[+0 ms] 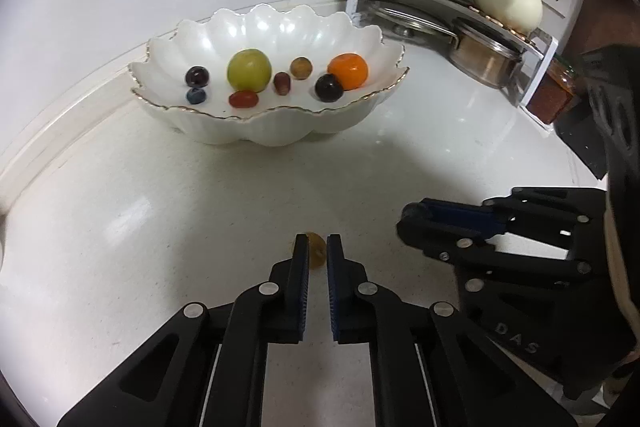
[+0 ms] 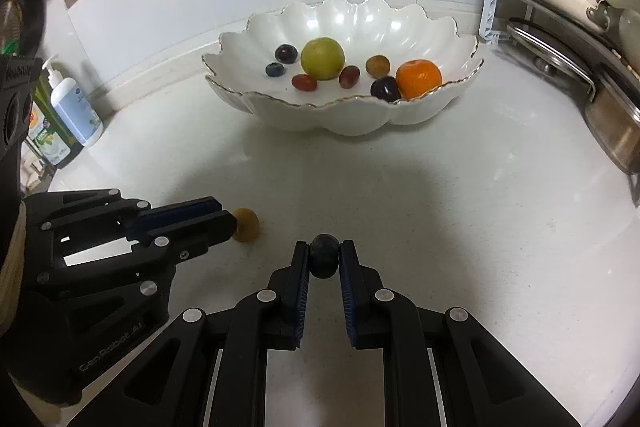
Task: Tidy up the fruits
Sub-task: 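Close right gripper on blueberry while left gripper closes on yellow-brown fruit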
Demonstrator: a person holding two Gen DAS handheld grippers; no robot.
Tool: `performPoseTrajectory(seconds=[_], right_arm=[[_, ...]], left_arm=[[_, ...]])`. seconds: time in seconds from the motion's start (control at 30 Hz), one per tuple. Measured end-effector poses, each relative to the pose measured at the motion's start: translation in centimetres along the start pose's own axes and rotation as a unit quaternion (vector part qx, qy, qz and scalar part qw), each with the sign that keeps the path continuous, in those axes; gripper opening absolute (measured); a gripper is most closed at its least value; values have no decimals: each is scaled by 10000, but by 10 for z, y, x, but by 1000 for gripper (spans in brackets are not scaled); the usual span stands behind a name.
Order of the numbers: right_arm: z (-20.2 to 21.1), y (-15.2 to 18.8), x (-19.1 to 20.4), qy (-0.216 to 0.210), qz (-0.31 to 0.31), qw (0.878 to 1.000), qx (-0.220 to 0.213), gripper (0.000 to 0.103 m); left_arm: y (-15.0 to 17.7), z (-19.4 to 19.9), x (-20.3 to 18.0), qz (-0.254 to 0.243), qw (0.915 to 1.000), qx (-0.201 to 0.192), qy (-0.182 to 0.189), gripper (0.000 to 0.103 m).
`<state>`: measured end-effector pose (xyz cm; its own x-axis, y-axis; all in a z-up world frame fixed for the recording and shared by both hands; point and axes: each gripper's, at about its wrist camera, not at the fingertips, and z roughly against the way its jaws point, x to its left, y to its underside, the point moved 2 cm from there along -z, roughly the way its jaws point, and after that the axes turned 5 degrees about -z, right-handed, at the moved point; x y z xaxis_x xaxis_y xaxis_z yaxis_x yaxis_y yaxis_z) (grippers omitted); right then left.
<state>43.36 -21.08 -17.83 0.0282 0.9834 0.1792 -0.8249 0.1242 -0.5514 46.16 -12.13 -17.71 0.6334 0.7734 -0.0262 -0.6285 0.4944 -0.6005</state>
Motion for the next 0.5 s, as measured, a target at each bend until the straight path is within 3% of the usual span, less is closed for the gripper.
performPoseTrajectory(seconds=[0.4,0.5], right_arm=[[1,7,2,-90,-12,10000,-17,17],[1,8,0,-125,-43,9999,-16,17]], left_arm=[[10,2,3,258,9995,-15,197,9],[10,0,1,238,9996,20,135,17]])
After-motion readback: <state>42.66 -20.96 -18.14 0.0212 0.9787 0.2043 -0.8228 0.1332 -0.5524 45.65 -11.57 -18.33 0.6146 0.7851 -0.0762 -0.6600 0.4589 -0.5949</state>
